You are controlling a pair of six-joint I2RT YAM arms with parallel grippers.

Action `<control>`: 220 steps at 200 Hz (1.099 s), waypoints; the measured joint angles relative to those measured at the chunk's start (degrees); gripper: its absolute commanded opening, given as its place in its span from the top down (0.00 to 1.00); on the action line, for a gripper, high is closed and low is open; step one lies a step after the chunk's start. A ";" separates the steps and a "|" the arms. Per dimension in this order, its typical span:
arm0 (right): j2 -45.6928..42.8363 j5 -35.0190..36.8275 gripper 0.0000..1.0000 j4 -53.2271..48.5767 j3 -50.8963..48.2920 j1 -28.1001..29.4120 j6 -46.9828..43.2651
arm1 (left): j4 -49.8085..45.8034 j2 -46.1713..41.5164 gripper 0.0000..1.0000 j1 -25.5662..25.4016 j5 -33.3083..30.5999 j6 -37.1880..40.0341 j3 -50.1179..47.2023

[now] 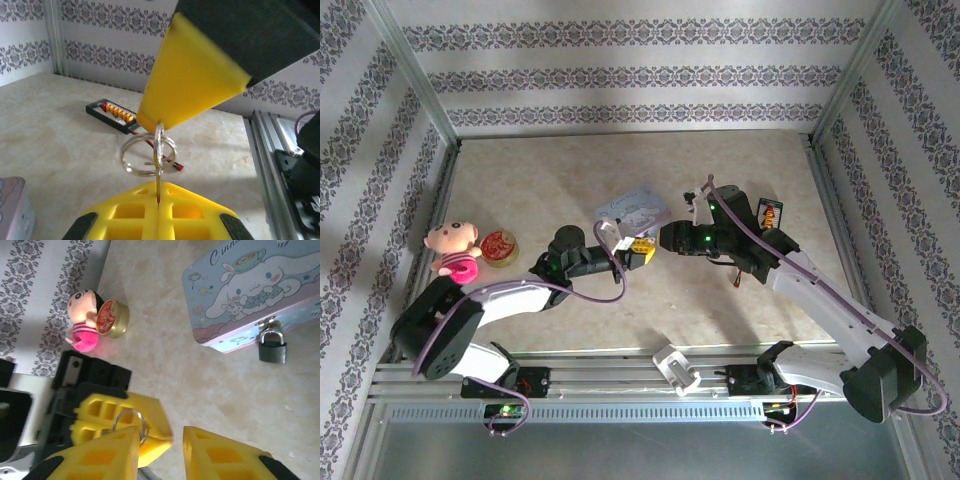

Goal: Unlock a padlock with a key

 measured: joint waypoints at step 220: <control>-1.51 -17.27 0.66 10.93 -4.70 4.57 -18.16 | -68.87 -10.38 1.00 0.00 0.48 24.09 20.22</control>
